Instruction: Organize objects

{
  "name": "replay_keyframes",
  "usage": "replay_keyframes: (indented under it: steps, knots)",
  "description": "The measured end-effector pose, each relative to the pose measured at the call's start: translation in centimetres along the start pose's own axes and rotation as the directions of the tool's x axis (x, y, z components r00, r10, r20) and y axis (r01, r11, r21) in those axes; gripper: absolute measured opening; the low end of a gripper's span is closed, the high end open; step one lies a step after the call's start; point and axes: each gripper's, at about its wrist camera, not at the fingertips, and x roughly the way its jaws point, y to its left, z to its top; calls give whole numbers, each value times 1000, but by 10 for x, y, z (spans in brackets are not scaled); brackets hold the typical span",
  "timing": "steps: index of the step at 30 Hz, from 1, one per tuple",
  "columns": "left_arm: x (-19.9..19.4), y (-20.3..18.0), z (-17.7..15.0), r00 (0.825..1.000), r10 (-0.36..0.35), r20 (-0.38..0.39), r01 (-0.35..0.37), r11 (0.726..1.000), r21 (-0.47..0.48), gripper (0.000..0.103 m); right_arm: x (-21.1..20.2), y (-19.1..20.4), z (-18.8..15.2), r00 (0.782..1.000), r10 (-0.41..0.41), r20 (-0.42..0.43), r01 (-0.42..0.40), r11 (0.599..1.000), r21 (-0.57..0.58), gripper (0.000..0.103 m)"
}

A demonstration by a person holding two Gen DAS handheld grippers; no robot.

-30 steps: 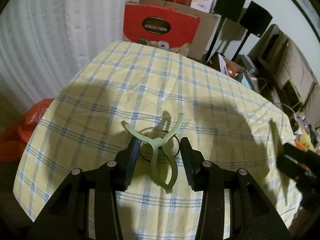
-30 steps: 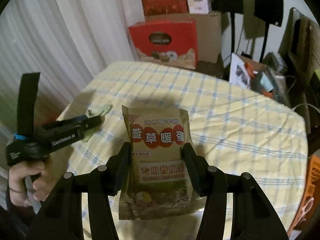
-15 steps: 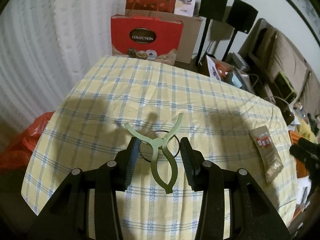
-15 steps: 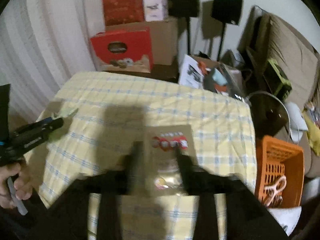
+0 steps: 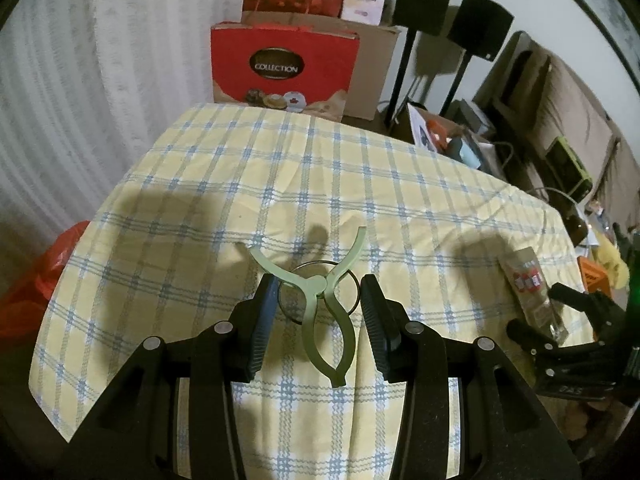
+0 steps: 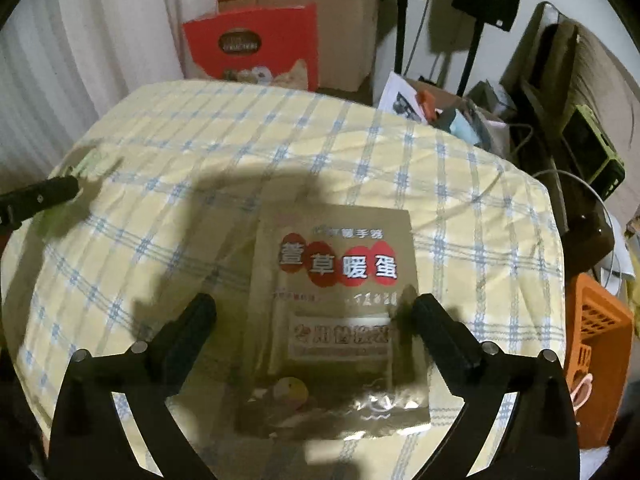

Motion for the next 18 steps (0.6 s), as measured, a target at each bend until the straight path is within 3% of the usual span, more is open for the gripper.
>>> replay_keyframes:
  steps: [3, 6, 8, 16, 17, 18]
  knots:
    - [3, 0, 0, 1000, -1, -7, 1, 1000, 2, 40, 0, -2, -4, 1000, 3, 19, -3, 1000, -5, 98]
    - [3, -2, -1, 1000, -4, -8, 4, 1000, 7, 40, -9, -9, -5, 999, -10, 53, 7, 999, 49, 57]
    - [2, -2, -1, 1000, -3, -6, 3, 1000, 7, 40, -12, -13, -5, 999, 27, 47, -31, 996, 80, 56]
    - [-8, -2, 2, 1000, -9, 15, 9, 1000, 2, 40, -21, -8, -3, 999, 13, 48, -18, 994, 107, 51]
    - [-8, -2, 2, 1000, -10, 15, 10, 1000, 3, 40, -24, -9, -4, 998, 25, 56, -32, 993, 115, 31]
    - [-8, -2, 3, 1000, -9, 15, 9, 1000, 2, 40, -29, -11, -5, 993, 87, 83, -97, 987, 127, 6]
